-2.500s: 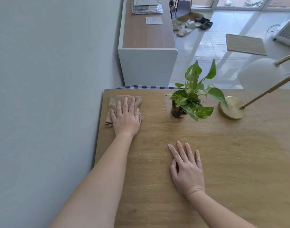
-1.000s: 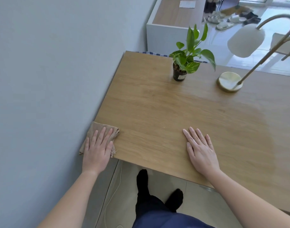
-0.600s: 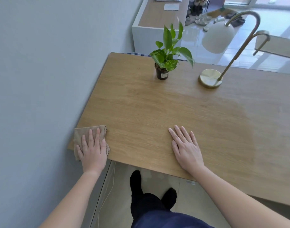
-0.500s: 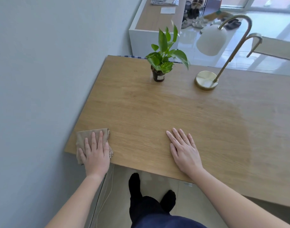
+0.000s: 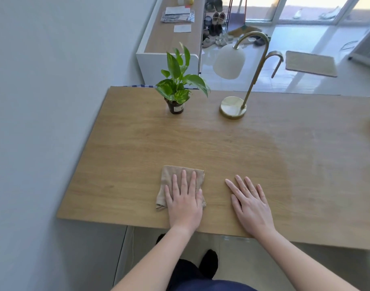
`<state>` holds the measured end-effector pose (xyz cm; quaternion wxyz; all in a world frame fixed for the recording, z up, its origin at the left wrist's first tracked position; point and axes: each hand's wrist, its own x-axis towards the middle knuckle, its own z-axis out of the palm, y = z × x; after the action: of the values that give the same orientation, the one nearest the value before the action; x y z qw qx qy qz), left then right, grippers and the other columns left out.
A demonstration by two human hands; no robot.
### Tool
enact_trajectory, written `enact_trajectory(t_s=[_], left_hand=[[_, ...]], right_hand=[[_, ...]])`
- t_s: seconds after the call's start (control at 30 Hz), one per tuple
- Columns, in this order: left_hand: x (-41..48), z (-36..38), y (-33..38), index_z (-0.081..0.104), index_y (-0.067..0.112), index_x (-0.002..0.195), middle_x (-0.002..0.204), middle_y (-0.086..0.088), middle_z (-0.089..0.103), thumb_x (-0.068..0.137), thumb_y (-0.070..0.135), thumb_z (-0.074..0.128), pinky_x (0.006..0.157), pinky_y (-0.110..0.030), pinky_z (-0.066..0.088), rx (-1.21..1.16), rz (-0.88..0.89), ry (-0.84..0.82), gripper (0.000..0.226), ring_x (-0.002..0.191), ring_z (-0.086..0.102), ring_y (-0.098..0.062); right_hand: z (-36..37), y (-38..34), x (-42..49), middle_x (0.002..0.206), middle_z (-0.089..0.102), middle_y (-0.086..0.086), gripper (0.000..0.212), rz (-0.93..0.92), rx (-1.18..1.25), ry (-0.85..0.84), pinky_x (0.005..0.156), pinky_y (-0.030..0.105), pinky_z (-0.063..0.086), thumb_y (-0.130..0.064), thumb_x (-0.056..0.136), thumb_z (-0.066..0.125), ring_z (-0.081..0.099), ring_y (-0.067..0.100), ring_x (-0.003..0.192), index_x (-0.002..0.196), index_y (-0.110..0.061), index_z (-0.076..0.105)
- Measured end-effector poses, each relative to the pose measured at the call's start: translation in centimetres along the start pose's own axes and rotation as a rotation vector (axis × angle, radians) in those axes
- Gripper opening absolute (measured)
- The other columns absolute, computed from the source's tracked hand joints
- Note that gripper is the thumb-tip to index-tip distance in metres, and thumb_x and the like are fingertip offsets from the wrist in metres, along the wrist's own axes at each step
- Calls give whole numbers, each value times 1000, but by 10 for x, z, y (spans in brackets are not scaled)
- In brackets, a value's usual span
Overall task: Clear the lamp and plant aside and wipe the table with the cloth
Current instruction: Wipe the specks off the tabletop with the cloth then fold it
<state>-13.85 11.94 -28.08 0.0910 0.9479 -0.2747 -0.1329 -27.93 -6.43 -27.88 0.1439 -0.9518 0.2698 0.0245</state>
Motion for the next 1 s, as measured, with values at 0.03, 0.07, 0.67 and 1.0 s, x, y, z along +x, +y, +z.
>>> enact_trajectory(t_s=[0.03, 0.07, 0.67, 1.0], left_hand=[[2, 1, 13, -26, 39, 167, 177, 6, -28, 113, 57, 4, 130, -54, -21, -5, 19, -18, 65, 166, -23, -29], [5, 2, 25, -25, 39, 167, 177, 6, -29, 113, 57, 6, 129, -54, -22, -13, 29, -38, 65, 166, -25, -29], [56, -80, -71, 69, 23, 137, 137, 9, 66, 109, 27, 58, 114, -33, 45, -460, 47, -27, 31, 131, 56, -16], [115, -100, -56, 68, 21, 105, 113, 1, 62, 100, 29, 72, 96, -35, 51, -377, 130, -230, 11, 106, 62, -21]], right_hand=[[-2, 6, -3, 176, 10, -21, 54, 19, 4, 3, 134, 38, -2, -54, 111, 14, 0, 7, 165, 163, -63, 5], [-4, 11, -7, 176, 9, -22, 54, 35, 7, 3, 134, 37, -3, -54, 111, 13, -1, 6, 165, 163, -64, 4], [-45, -77, 40, 124, 74, -4, 28, 158, 302, 81, 99, 46, 52, -30, 107, 59, 62, 24, 118, 131, -21, 69], [-49, -91, 97, 115, 57, -7, 19, 256, 340, -174, 99, 43, 52, -37, 106, 60, 58, 21, 116, 117, -24, 69]])
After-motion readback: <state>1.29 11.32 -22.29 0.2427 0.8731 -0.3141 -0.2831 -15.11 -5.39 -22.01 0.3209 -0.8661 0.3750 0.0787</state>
